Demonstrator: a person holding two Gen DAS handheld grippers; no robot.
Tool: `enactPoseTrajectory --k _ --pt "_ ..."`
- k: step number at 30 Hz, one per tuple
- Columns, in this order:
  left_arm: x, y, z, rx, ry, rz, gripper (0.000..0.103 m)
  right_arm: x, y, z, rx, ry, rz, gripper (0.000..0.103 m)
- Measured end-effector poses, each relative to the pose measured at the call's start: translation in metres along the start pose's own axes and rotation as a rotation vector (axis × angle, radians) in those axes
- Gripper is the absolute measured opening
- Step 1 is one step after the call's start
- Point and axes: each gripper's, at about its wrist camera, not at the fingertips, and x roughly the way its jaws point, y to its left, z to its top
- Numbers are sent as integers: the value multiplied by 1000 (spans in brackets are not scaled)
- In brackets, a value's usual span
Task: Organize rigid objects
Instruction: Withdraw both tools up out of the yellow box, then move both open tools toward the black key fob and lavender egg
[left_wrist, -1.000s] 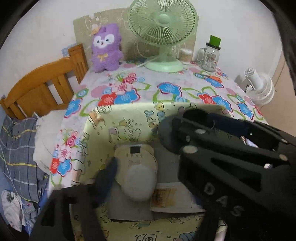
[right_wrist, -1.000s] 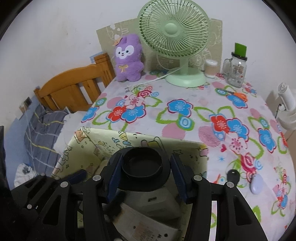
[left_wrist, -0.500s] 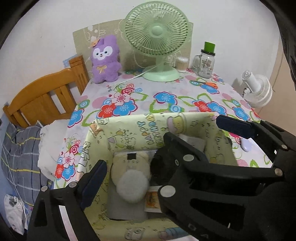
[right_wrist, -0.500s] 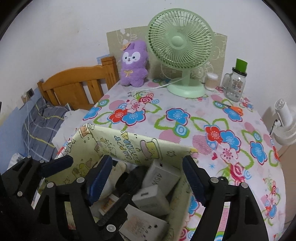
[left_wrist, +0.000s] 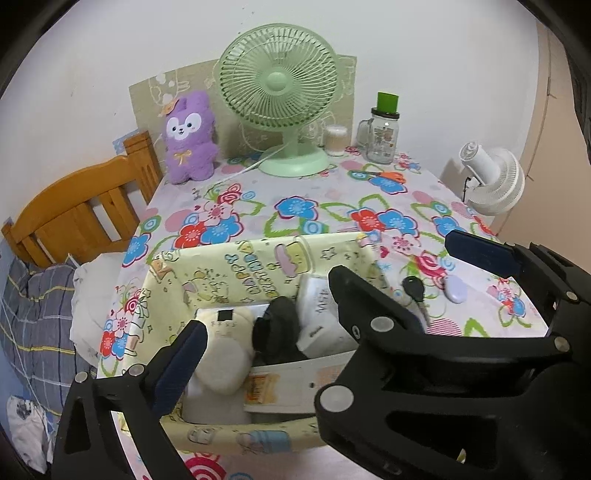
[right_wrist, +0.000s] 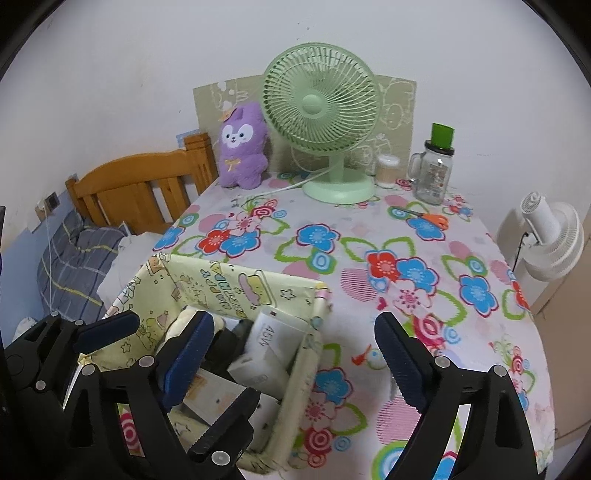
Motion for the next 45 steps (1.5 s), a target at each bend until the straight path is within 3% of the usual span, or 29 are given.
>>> enactPoseTrajectory --k 14,25,45 --pt "-17 -31 2 14 -31 -9 103 -32 -27 -8 29 -31 -25 96" --pt "-27 -55 5 47 -58 -10 103 -57 -49 -11 58 -48 -101 98" --pt "-29 -99 12 95 -75 -76 103 -83 -92 -21 120 -64 -189 99"
